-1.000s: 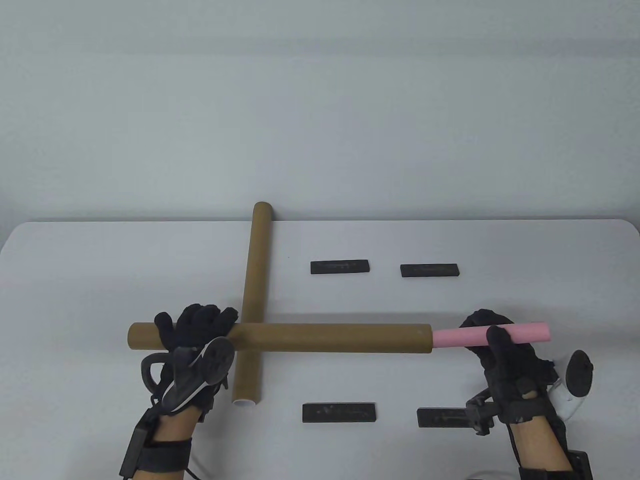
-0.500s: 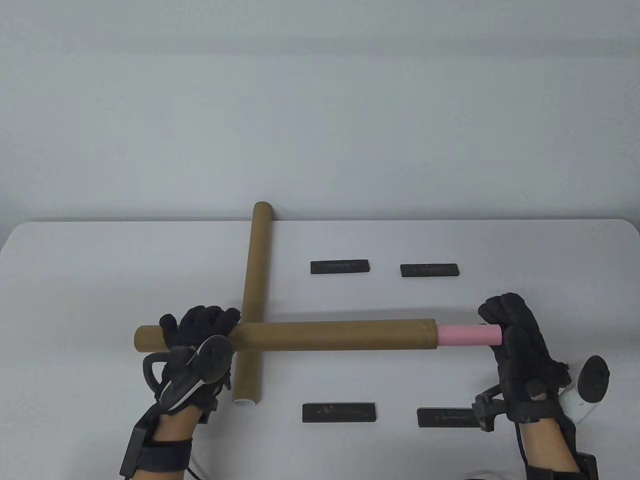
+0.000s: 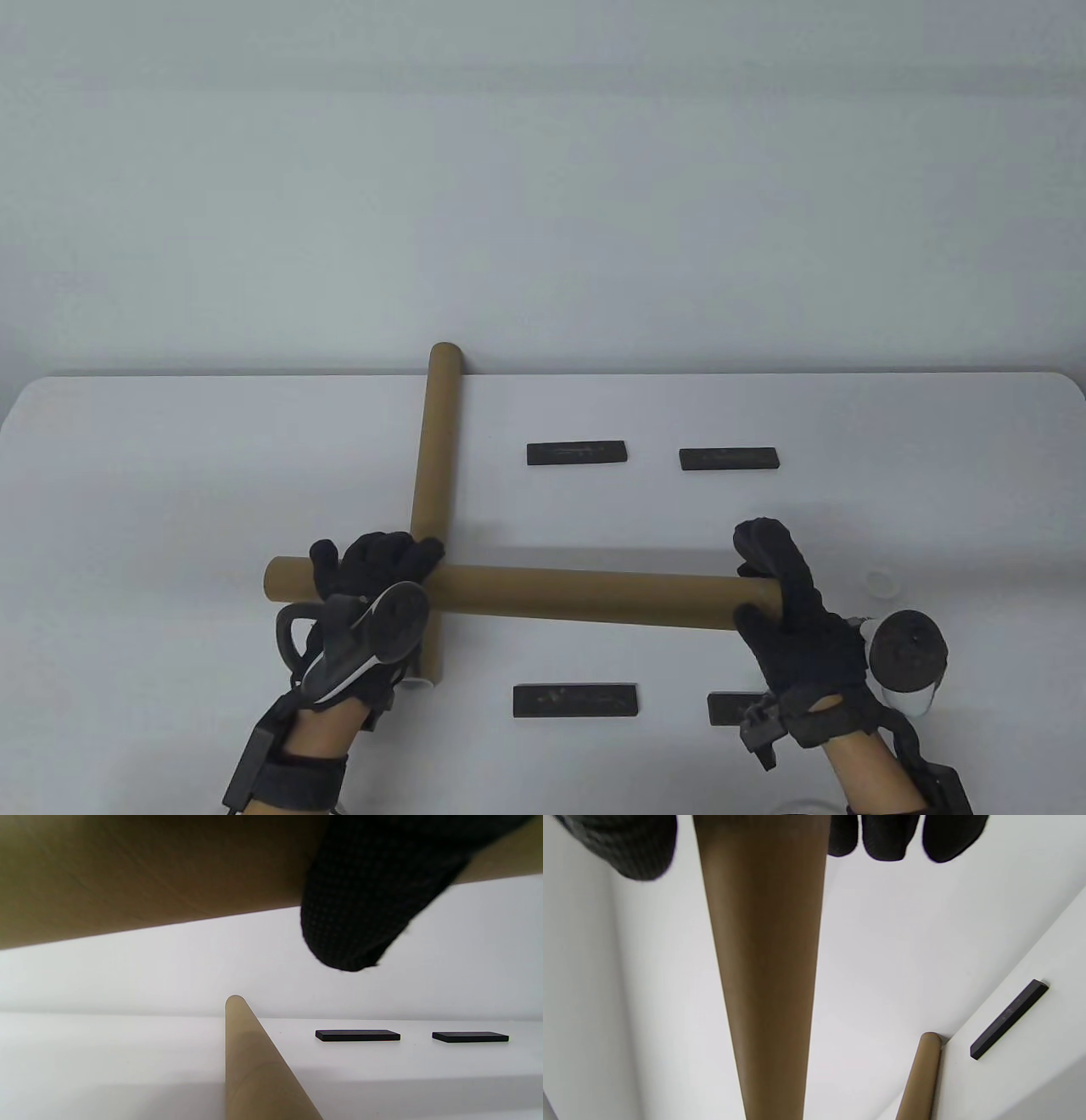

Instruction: Roll up papers and store in mailing tubes

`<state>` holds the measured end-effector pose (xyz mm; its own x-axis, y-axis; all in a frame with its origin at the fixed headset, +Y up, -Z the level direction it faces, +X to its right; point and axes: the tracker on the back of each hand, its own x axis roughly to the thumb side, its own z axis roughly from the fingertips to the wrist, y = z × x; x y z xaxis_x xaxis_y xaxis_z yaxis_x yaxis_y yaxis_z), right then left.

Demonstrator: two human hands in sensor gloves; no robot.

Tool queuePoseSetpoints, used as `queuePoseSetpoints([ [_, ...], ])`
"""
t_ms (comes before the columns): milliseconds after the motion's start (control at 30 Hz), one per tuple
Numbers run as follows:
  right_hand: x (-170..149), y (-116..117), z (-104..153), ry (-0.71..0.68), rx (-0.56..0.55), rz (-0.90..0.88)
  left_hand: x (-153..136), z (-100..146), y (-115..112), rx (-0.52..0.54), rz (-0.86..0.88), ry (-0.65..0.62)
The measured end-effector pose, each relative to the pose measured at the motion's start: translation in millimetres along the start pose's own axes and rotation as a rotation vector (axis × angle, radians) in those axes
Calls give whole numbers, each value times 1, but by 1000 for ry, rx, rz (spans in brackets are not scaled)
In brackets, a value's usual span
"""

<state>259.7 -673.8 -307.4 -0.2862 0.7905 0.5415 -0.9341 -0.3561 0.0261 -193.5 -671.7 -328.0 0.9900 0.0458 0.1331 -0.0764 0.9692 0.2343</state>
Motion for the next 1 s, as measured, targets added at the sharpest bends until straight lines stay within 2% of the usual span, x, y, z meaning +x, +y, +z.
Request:
queuePoseSetpoints([
  [100,1,-30,-1,20,-136,176,-6,-1,2,15,-39,24],
  [233,-7,-67,-4,207,-179,481,-16,-3,-3,1,-88,56],
  [300,-20,-79,-8,378,-140,695,-21,-5,-6,-19,-100,77],
  [333,-34,-85,-12,500,-51,812,-24,-5,-8,-28,-105,86],
  [400,-60,-91,-17,657,66,927,-26,-6,-9,-37,-106,91],
  [433,-76,-96,-19,740,126,953,-27,-6,-9,-43,-103,89],
  [567,-122,-103,-23,896,244,1005,-27,-6,-9,-44,-102,86],
  [667,-147,-99,-24,972,378,1088,-28,-7,-9,-47,-102,88],
  [800,-165,-94,-25,1003,449,1095,-30,-6,-9,-54,-100,93],
  [933,-167,-90,-26,982,408,1146,-30,-6,-9,-53,-103,95],
  [1000,-163,-86,-27,904,377,1252,-31,-6,-9,-53,-99,95],
])
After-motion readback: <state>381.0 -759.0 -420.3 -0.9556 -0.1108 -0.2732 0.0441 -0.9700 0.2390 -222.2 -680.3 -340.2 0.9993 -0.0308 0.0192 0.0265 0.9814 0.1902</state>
